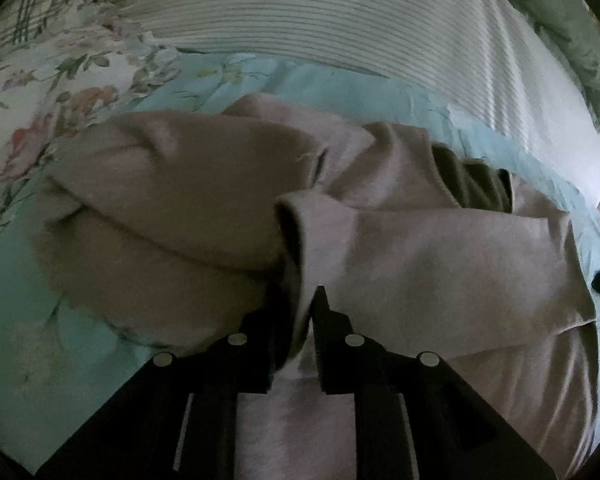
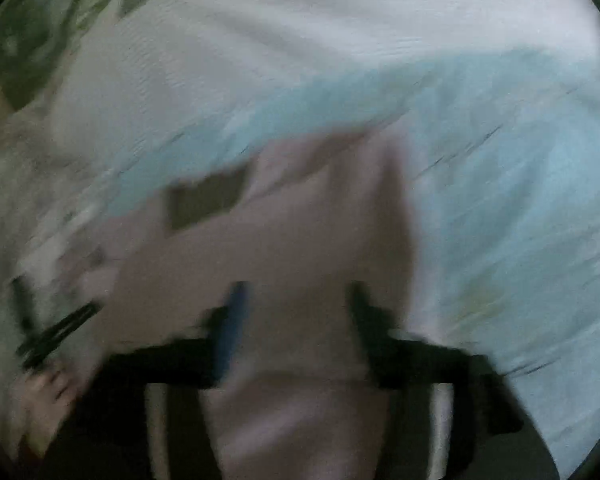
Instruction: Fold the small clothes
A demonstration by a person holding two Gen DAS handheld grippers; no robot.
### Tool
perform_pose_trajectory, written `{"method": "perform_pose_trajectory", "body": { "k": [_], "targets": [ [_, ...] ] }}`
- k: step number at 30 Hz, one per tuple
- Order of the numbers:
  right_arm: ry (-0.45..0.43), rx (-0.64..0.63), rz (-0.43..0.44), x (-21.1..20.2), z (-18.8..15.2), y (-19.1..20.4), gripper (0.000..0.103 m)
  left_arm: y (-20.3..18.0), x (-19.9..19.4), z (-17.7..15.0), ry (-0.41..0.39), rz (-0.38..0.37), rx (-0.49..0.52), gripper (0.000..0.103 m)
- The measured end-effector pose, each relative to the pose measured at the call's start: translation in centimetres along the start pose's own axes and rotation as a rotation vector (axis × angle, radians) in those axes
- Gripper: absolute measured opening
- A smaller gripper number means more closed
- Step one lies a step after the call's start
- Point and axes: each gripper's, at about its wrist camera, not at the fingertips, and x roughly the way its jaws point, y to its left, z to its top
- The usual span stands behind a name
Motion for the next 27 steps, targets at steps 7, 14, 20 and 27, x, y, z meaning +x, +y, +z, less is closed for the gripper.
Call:
{"method": "perform_pose_trajectory", "body": {
  "k": [7,14,20,27],
  "targets": [
    [0.046,0.043,0.004,0.2,-2.5,1.6,0.066,3.7,-3.2,0.8,-0.048,0.04,-0.043,0.064],
    [0.075,-0.021,0.106,-0.7,-4.9,6.6,0.066,7.5,-0.6,3.9,0.063,-0.018,-0.176,0.083],
    [0.126,-0.026,0.132,0.5,-6.1,7.3,0.066,9.3,3.7,4.7,0.137,-0.049,-0.273,0.081],
    [0.145,-0.019,0.136,1.3,-6.5,7.5,0.066,9.0,4.0,6.9,0.067,-0.072,-0.262,0.004]
  ]
}}
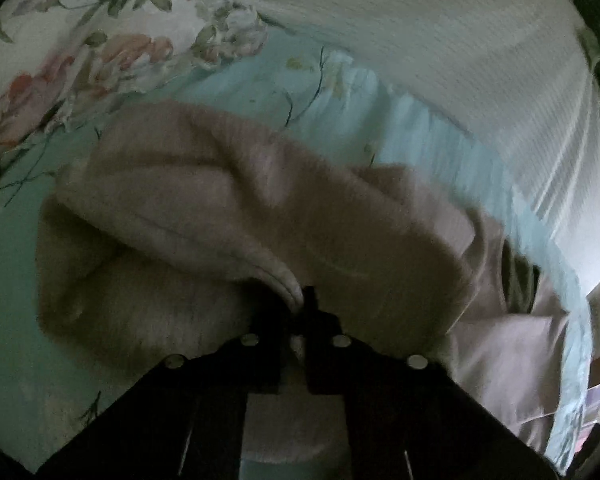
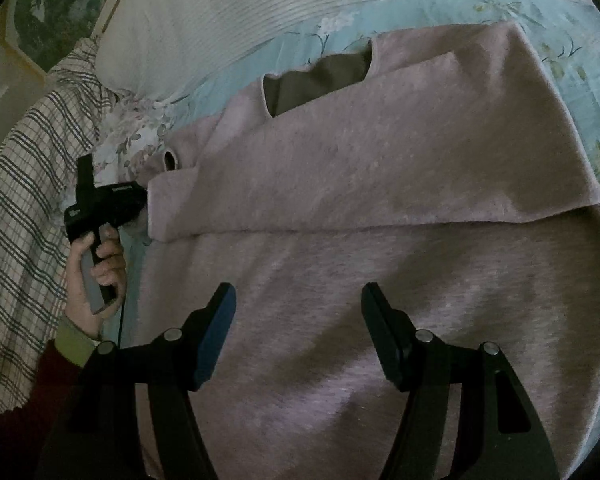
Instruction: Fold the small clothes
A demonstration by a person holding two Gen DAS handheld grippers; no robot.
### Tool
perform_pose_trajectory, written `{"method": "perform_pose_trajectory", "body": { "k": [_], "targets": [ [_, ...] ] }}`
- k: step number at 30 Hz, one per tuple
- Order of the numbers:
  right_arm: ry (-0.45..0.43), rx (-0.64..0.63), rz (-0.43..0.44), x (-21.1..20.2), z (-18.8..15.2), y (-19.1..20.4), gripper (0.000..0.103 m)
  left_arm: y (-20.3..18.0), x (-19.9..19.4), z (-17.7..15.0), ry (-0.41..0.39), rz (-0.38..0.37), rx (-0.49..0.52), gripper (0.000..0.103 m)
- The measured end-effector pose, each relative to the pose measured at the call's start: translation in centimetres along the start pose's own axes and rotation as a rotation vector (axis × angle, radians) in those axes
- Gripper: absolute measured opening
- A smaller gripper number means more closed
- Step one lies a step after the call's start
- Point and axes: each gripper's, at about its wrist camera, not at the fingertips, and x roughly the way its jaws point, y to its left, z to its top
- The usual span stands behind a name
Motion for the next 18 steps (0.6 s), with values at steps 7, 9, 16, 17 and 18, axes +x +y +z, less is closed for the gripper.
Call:
{"method": "perform_pose_trajectory", "body": {
  "k": [7,9,16,17,18],
  "targets": [
    [-0.018,0.01,0.021,-1.0,-0.6,-0.1,0.066,-0.9,-7.9,0.6,-0.203,-0.112,-0.01,0.003],
    [-0.027,0.014,0.03,-1.6,-0.7,-0.1,0.066,-2.8,-10.9,0.8,-0.262,-0.178,0.009,0.003],
    [-0.127,0.061,0.034,-5.4,-1.1,-1.1,0.066,-12.4,-16.1,-0.7,-0.33,-0.427,0.11,0.003],
    [-0.149,0.075,0.024,-6.1,-1.3,-1.6,0.066,-13.8,-15.9,-1.2,-0.314,-0.453,0.124,0.003],
    [-0.172,0.095,0.012,-6.9,-1.4,-2.2,0.066,-15.5,-15.2,-2.0,-0.296,-0.468,0.144,0.003]
  ]
}}
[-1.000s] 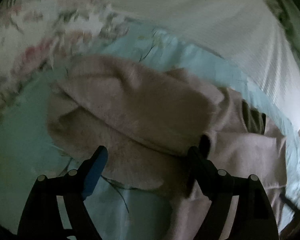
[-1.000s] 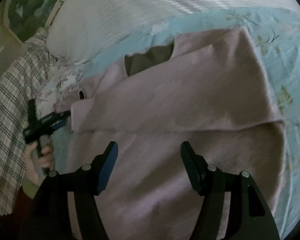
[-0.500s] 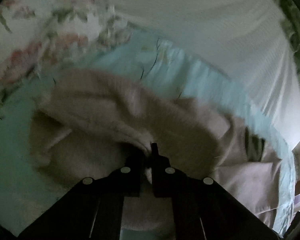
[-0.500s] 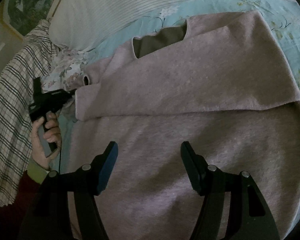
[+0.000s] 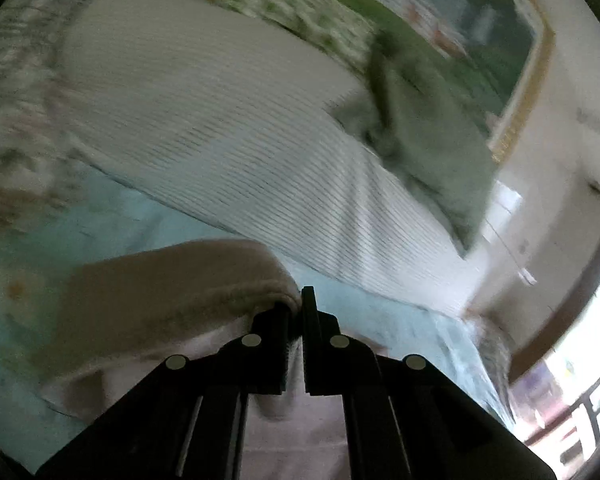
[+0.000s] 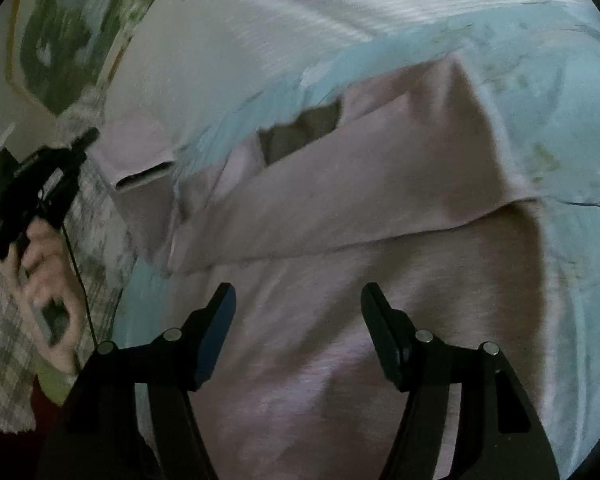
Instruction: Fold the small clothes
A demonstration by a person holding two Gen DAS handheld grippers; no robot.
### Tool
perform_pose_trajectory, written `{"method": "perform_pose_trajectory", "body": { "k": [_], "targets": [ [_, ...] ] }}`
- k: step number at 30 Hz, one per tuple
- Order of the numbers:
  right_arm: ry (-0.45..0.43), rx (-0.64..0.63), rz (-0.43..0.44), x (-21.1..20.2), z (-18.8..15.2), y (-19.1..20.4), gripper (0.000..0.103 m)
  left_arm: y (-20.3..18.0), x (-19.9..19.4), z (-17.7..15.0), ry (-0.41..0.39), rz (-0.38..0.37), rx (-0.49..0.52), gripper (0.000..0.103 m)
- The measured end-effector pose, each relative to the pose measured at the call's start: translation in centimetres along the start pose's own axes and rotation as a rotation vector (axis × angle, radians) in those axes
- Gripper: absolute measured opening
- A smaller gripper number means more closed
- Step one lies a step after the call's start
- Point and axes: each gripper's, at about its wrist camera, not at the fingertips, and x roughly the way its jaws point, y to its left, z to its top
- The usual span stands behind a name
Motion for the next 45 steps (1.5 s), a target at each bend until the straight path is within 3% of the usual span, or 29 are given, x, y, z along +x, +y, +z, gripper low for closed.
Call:
{"method": "perform_pose_trajectory", "body": {
  "k": [5,12,14,18,19,21,25,29,31,33,34,35,36,40,43,45],
  "targets": [
    [-0.094,0.093,-0.063,-3.7,0.2,-3.5,0.066,-4.5,7.5,-5.9,0.158,-0.059,0.024,0.003],
    [-0.111,0.181,-0.087,-5.3,0.5,-6.4,0.066,-6.0,15.3,-14.1,0.339,-0.004,0.071,0.004],
    [-0.103,0.181,-0.077,-4.7,0.6,-6.3,0.066,-5.6,16.1,-15.6,0.391,-0.003,0.077,0.009],
    [-0.062,0.151,-0.051,-2.8,0.6,-4.8,0.066,-3.5,14.2,-17.7,0.45,-0.002,0.067,0.058],
    [-0.047,0.143,-0.035,-2.0,0.7,-4.2,0.066,-2.8,12.9,-17.9,0.442,0.005,0.071,0.063],
    [-0.027,0.129,-0.007,-0.8,0.8,-3.5,0.066,-1.4,10.2,-18.1,0.425,0.032,0.089,0.063],
    [0.007,0.031,-0.036,1.9,1.5,-0.9,0.067,2.9,4.8,-17.3,0.345,0.208,0.103,0.064],
    [0.028,-0.103,-0.122,5.7,2.9,2.0,0.07,9.4,0.8,-15.2,0.236,0.465,0.037,0.064],
    [0.034,-0.154,-0.169,7.6,3.6,2.6,0.07,12.2,0.4,-14.2,0.235,0.549,-0.003,0.064],
    [0.045,-0.2,-0.214,9.6,4.3,2.9,0.07,13.8,0.8,-13.7,0.23,0.58,-0.03,0.064],
    [0.052,-0.217,-0.245,10.4,4.6,2.9,0.068,14.9,1.1,-13.4,0.235,0.595,-0.045,0.064],
    [0.053,-0.222,-0.268,11.2,4.9,2.8,0.043,15.3,1.4,-13.3,0.24,0.592,-0.054,0.065],
    [0.056,-0.215,-0.263,11.4,5.3,2.5,0.007,15.7,2.0,-13.3,0.251,0.579,-0.062,0.067],
    [-0.071,-0.216,-0.241,7.7,7.6,3.1,0.006,15.2,3.9,-13.1,0.272,0.613,-0.003,0.069],
    [-0.241,-0.243,-0.302,2.1,9.0,3.4,0.006,14.7,4.0,-13.1,0.265,0.638,0.033,0.068],
    [-0.268,-0.245,-0.367,0.4,9.4,2.3,0.006,14.9,3.8,-13.3,0.261,0.638,0.027,0.068]
  ]
}}
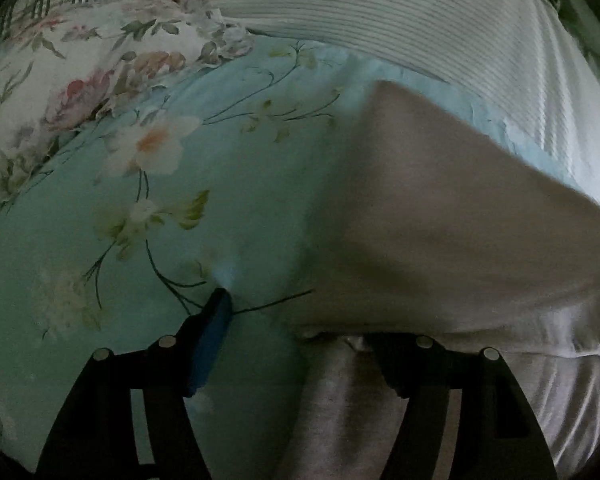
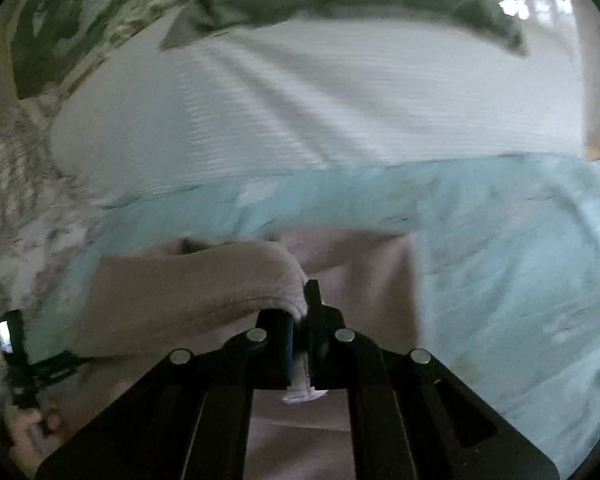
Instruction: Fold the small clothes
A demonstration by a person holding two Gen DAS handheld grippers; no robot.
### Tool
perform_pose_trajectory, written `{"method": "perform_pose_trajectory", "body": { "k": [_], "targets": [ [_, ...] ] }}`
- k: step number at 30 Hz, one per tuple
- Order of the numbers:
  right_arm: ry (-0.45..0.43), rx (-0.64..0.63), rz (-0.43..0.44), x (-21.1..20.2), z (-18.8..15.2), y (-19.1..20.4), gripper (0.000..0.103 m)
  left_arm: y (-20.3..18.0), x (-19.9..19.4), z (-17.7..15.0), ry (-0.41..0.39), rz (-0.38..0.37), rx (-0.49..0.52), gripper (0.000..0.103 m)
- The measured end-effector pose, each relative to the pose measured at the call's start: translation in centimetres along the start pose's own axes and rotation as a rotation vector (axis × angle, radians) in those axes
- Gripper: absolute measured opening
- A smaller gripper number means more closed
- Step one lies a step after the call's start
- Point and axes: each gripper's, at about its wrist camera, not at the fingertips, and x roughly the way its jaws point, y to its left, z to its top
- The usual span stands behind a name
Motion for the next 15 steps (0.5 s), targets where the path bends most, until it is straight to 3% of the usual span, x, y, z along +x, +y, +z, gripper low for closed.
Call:
{"method": "perform_pose_trajectory", "body": {
  "k": [6,11,13,15],
  "targets": [
    [0.218,-0.013,0.002,3.7,-4.3,-2.1,0.007,0.5,-0.6,-0.3,-0.021,0.023,-0.045,0.066],
    [0.289,-0.031,-0.008,4.1,-7.1,-2.6,0.011,2.7,-0.7,-0.7,0.005,-0.049,-0.132,0.066],
    [0.302,-0.004,-0.013,3.1,-7.1,-3.3,0.018,3.2,-0.9,-0.9,0.003,-0.075,-0.127,0.066],
    [0.301,0.042,-0.002,1.2,-7.0,-3.5,0.046,3.1,-1.2,-1.3,-0.007,-0.074,-0.105,0.067]
  ]
}}
